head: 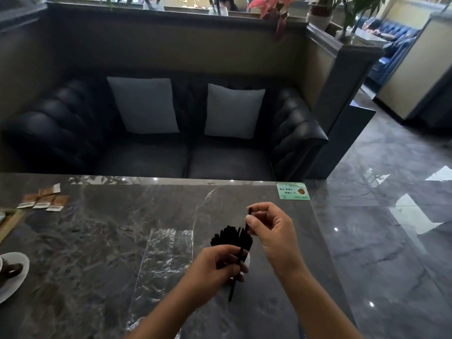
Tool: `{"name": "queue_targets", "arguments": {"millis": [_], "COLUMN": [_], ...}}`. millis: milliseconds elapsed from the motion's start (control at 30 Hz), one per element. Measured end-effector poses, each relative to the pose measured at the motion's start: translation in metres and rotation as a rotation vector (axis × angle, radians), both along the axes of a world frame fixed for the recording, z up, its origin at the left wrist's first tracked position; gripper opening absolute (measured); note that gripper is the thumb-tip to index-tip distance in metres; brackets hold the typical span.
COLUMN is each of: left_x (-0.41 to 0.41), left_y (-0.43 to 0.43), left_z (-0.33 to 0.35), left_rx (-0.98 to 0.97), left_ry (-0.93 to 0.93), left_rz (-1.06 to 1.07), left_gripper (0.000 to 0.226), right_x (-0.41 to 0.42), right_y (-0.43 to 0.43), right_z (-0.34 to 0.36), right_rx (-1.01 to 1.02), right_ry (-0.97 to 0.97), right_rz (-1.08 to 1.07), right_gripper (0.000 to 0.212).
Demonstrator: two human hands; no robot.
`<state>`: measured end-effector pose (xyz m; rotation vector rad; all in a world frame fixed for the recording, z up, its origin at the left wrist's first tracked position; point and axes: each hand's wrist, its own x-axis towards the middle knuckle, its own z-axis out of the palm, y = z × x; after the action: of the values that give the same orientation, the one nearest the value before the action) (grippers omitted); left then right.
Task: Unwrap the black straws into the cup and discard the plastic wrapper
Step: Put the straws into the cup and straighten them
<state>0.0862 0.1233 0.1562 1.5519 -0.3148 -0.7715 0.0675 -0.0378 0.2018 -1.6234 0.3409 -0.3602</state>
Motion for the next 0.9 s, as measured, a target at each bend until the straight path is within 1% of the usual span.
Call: {"name": "queue_targets", "arguments": {"millis": [233, 400, 467, 533, 633, 700, 800, 833, 900], "left_x": [-0.004, 0.002, 0.008, 0.016, 0.026, 0.031, 0.038, 0.040, 0.042], "left_y": [0.005, 0.011, 0.017, 0.022, 0.029, 0.031, 0.028, 0.026, 0.020], "left_z": [-0.031, -0.053, -0.062, -0.071, -0.082, -0.086, -0.088, -0.087, -0.087], "left_rx": [0.125, 0.228, 0.296, 0.368, 0.455, 0.489, 0.477, 0.440, 0.362], "left_ry": [-0.034, -0.071, -0.117, -0.178, -0.226, -0.219, -0.207, -0.179, -0.109], "left_rz": [-0.081, -0.063, -0.013, 0.080, 0.209, 0.263, 0.273, 0.259, 0.220], "left_gripper": [0.027, 0.027, 0.027, 0.025, 0.015, 0.014, 0.015, 0.018, 0.032], "right_x": [0.003, 0.001, -0.001, -0.003, -0.004, -0.004, -0.004, -0.004, -0.005], "right_y": [-0.033, -0.045, -0.046, -0.045, -0.042, -0.041, -0.037, -0.035, -0.031], "right_z": [-0.009, -0.020, -0.028, -0.038, -0.054, -0.066, -0.077, -0.080, -0.087], "right_rx": [-0.005, -0.010, -0.044, -0.105, -0.167, -0.246, -0.382, -0.411, -0.458], "right_ry": [0.005, 0.033, 0.044, 0.071, 0.109, 0.132, 0.134, 0.128, 0.119], "right_rz": [-0.154, -0.261, -0.285, -0.283, -0.264, -0.260, -0.246, -0.236, -0.210], "right_gripper": [0.015, 0.012, 0.007, 0.007, 0.010, 0.014, 0.016, 0.016, 0.018]}}
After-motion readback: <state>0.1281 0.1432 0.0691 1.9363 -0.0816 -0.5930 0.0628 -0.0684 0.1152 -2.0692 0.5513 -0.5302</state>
